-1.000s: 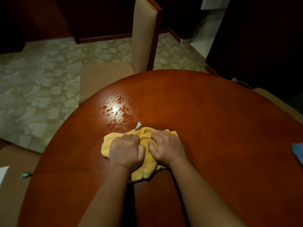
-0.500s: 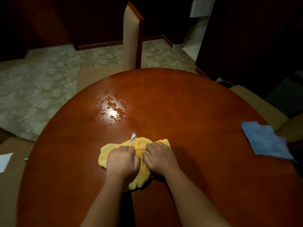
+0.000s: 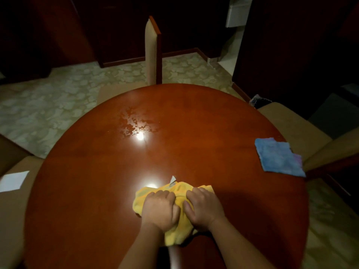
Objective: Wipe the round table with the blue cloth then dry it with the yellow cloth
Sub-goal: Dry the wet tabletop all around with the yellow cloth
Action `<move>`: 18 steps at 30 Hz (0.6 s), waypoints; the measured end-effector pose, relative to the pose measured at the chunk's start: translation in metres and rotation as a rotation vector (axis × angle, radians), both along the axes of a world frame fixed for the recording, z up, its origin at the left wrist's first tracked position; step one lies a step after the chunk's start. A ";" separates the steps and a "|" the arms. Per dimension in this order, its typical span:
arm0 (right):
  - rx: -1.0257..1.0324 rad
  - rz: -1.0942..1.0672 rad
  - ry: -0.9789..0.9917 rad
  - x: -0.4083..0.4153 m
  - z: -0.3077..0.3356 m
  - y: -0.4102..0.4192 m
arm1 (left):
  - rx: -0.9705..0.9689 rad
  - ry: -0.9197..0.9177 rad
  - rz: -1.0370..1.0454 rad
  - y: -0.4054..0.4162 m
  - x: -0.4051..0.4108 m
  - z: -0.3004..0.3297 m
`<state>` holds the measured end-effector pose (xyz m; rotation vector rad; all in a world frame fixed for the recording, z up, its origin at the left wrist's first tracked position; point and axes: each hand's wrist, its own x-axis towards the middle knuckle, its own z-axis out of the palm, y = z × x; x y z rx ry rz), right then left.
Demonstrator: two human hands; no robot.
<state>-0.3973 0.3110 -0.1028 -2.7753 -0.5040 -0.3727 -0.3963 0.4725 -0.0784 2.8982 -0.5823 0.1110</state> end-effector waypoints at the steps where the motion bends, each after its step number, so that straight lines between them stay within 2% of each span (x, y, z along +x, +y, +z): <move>1: 0.015 0.014 -0.016 0.003 -0.003 0.000 | -0.029 -0.016 -0.011 0.001 0.003 -0.004; 5: 0.062 0.018 -0.067 0.030 -0.006 -0.004 | -0.052 -0.063 -0.023 -0.001 0.033 -0.009; 18: 0.131 -0.025 -0.060 0.151 -0.008 -0.007 | -0.083 -0.108 -0.015 -0.008 0.156 -0.011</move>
